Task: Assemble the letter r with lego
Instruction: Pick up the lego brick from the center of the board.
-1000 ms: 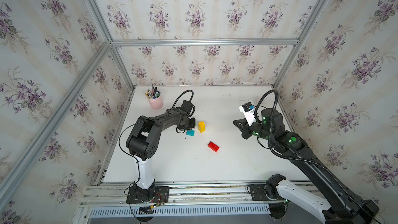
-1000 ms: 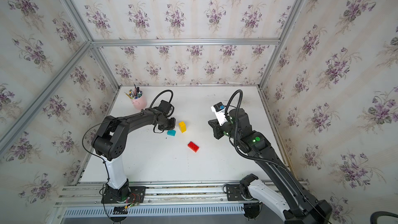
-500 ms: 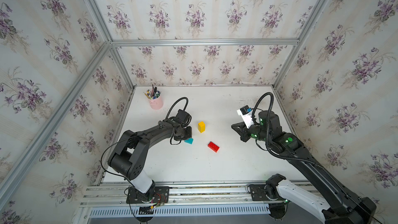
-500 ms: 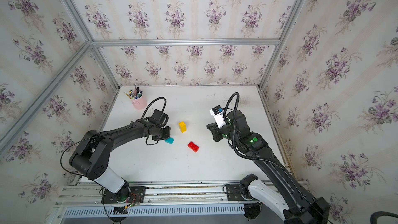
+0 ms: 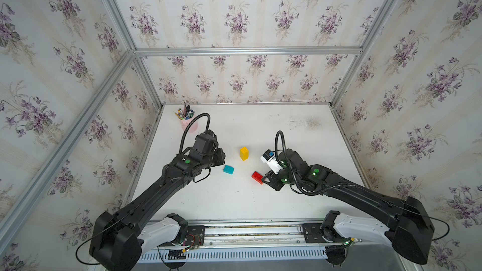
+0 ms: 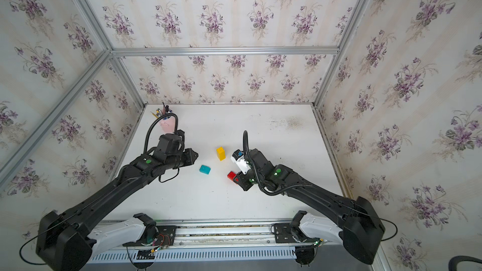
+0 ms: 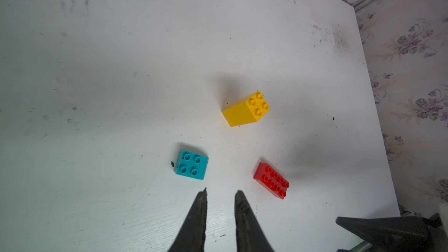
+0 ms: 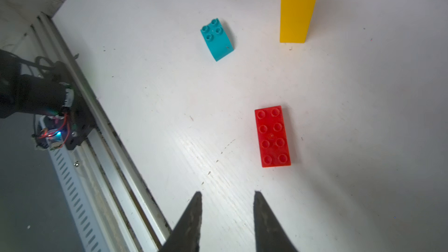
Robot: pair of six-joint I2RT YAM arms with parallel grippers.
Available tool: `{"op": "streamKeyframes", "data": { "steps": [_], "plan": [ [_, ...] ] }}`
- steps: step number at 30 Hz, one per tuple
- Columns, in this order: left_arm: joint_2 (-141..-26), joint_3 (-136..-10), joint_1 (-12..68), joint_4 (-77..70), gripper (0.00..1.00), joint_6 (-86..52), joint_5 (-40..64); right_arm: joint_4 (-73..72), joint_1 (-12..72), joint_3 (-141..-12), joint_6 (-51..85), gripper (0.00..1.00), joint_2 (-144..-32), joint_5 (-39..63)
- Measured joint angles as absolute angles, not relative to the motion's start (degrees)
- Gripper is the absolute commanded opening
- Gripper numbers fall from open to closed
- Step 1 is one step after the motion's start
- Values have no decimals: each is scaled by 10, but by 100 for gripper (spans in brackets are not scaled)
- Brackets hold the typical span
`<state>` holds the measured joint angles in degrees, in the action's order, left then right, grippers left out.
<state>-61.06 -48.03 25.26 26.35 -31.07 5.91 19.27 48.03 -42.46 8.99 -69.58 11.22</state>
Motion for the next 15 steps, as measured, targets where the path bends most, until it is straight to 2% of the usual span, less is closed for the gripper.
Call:
{"op": "streamKeyframes", "data": {
  "steps": [2,8,15],
  "plan": [
    [-581,-468,244,270,36,-310,47,190,485,-439,90,49,-740,100],
    [-536,-436,212,287,37,-309,31,197,508,-510,62,52,-877,58],
    [-521,-408,195,296,37,-310,32,219,510,-551,29,55,-943,3]
  ]
}}
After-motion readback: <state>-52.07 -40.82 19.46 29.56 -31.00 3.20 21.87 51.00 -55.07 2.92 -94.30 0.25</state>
